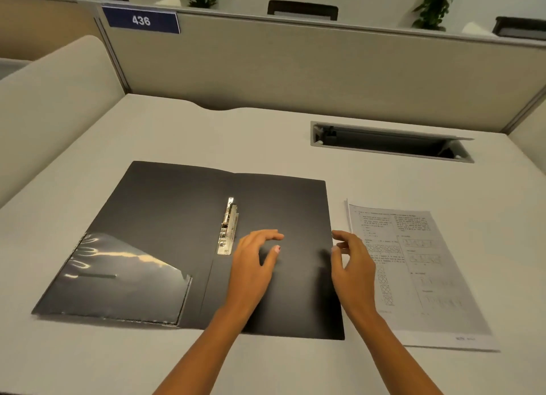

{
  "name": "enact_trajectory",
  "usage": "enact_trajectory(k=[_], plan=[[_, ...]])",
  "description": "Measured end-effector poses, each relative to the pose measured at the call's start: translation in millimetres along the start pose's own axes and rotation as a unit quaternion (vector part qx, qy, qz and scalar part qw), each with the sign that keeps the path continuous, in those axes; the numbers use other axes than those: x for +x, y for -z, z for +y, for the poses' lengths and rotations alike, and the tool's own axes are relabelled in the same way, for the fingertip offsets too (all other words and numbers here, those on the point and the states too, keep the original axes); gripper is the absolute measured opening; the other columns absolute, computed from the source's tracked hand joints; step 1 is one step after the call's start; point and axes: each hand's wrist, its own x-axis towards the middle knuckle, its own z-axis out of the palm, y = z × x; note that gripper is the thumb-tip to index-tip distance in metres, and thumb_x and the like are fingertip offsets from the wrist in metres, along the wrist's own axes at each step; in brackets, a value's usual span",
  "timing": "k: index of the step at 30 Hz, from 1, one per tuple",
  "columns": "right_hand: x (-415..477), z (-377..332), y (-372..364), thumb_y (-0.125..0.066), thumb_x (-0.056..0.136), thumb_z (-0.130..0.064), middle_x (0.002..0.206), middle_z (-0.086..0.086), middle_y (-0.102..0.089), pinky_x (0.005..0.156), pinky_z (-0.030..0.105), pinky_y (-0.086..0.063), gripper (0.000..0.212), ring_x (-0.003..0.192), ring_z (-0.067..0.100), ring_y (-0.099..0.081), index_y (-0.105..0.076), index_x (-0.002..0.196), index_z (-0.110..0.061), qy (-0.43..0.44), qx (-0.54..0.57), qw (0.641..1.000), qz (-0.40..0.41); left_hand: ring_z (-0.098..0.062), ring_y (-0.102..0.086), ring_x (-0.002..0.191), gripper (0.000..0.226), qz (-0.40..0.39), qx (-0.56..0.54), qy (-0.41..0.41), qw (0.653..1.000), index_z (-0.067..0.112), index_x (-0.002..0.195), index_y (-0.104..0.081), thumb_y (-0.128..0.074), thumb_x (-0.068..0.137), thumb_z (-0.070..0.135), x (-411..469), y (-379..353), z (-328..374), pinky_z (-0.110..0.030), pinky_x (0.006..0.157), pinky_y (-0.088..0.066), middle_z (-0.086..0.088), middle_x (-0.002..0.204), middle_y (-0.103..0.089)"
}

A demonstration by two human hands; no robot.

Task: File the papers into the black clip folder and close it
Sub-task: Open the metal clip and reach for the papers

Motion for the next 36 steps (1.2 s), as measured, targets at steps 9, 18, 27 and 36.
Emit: enact_trajectory(k=[9, 18, 27, 36], plan=[[-17, 47, 84, -0.054, 0.089, 0.000, 0.097, -0.003, -0.060, 0.081, 0.027, -0.049, 0.021, 0.080, 0.006, -0.053, -0.064, 0.101, -0.014, -0.038, -0.069, 0.984, 0.161, -0.003, -0.048, 0.112, 0.021, -0.133, 0.030, -0.043, 0.990, 0.032, 0.109, -0.062, -0.059, 0.088, 0.031, -15, -57, 24, -0.019, 0.098, -0.032, 0.017, 0.114, -0.061], [-1, 84, 140, -0.057, 0.085, -0.002, 0.127, 0.025, -0.049, 0.100, 0.049, -0.039, 0.042, 0.119, 0.040, -0.042, -0.049, 0.126, 0.001, -0.185, -0.196, 0.950, 0.159, -0.011, -0.032, 0.135, 0.044, -0.258, 0.135, -0.127, 0.948, 0.030, 0.133, -0.045, -0.049, 0.091, 0.043, -18, -112, 38, -0.041, 0.117, -0.009, 0.009, 0.142, -0.044], [20, 91, 152, -0.055, 0.085, -0.011, 0.116, 0.032, -0.053, 0.091, 0.050, -0.043, 0.037, 0.107, 0.045, -0.049, -0.050, 0.113, 0.012, -0.265, -0.295, 0.910, 0.123, -0.014, -0.005, 0.146, 0.066, -0.240, 0.262, -0.155, 0.922, 0.036, 0.144, -0.025, -0.036, 0.086, 0.066, -31, -131, 30, -0.046, 0.115, 0.011, 0.005, 0.158, -0.013], [50, 94, 159, -0.037, 0.096, -0.044, 0.110, 0.029, -0.062, 0.092, 0.048, -0.043, 0.058, 0.104, 0.045, -0.055, -0.060, 0.105, 0.009, -0.340, -0.299, 0.887, 0.092, -0.015, -0.002, 0.146, 0.070, -0.242, 0.299, -0.147, 0.911, 0.038, 0.145, -0.020, -0.037, 0.084, 0.069, -32, -135, 29, -0.044, 0.111, 0.017, 0.006, 0.159, -0.009]])
